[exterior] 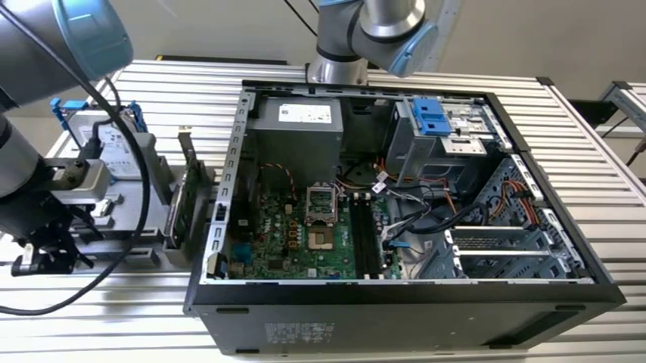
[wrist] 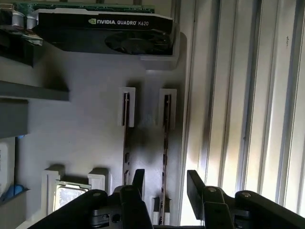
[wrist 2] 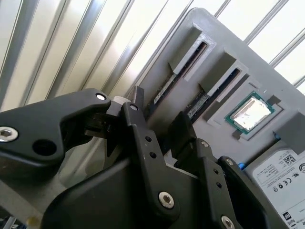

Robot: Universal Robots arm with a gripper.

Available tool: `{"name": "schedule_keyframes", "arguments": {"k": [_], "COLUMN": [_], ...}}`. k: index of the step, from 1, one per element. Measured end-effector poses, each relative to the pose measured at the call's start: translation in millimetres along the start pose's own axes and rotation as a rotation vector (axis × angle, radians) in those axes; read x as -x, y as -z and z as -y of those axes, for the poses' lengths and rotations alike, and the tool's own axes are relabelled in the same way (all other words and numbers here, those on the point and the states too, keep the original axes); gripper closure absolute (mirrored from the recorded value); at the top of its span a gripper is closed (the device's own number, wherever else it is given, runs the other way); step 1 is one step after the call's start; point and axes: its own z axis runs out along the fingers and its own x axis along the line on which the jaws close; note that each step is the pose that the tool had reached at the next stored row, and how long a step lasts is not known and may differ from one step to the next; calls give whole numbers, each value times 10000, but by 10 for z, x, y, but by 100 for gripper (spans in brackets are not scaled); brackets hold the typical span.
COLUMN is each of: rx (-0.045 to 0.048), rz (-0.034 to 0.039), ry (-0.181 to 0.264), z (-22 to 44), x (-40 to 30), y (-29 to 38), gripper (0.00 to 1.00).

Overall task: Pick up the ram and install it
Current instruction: 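Pick up the ram and move it above insertion slot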

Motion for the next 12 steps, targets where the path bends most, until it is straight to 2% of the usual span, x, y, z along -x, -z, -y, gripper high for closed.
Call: {"name": "schedule_keyframes", "arguments": {"k": [6, 12], "rx": [-9, -15], "rz": [-5, -6], "ry": [160, 225], "z": [-4, -8], "x": [5, 7], "y": [-82, -116], "gripper": [0, 0]}}
